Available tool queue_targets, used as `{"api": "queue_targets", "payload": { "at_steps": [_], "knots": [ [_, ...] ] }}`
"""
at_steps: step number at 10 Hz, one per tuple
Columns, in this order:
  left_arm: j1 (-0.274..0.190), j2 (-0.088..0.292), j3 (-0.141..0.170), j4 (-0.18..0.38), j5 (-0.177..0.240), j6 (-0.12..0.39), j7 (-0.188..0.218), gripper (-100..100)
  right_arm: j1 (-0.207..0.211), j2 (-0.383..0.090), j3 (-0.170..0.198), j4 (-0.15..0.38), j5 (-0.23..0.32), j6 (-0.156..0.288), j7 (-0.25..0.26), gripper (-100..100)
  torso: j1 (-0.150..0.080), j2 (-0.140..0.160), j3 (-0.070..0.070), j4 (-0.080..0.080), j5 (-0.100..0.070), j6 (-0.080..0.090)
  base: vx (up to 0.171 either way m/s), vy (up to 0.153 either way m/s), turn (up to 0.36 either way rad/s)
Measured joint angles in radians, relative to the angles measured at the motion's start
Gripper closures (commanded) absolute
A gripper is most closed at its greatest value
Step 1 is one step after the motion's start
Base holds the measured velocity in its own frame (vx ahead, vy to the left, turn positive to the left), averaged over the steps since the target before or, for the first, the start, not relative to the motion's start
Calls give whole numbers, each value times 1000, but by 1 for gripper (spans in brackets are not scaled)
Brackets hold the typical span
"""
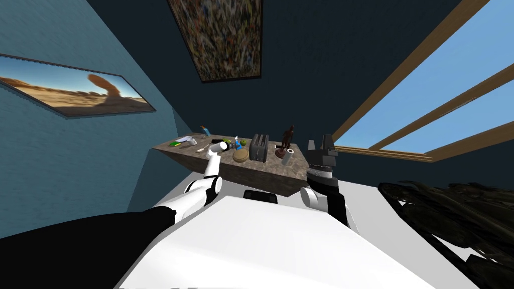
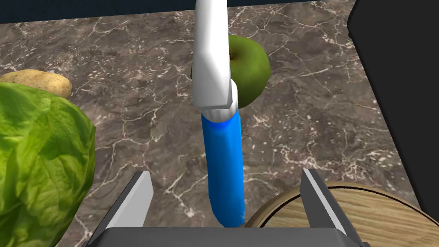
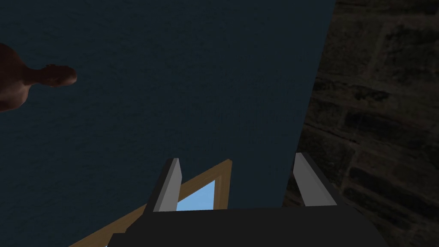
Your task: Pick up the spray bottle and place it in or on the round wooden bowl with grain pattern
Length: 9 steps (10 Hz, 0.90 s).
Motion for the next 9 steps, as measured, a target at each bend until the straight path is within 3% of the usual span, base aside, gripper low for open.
{"api": "queue_targets", "payload": {
  "at_steps": [1, 2, 3, 9],
  "knots": [
    [-8, 7, 6, 10, 2, 18, 11, -100, 0, 0, 0, 0, 0, 0, 0, 0, 0, 1, 0, 0, 0, 0, 11, -12, 3],
    [-9, 8, 7, 11, 2, 22, 14, 0, 0, 0, 0, 0, 0, 0, 0, 0, 1, 2, 1, 0, 0, 0, 0, 0, 0],
    [-9, 7, 7, 11, 2, 22, 13, -100, 0, 0, 0, 0, 0, 0, 0, 0, 2, 2, 1, 1, 0, 0, -41, 68, -258],
    [-67, -17, 29, 111, -132, -59, 100, -100, 0, 0, 0, 0, 0, 0, 0, 0, 8, 7, 4, 2, 2, 0, -77, 92, -191]
  ]
}}
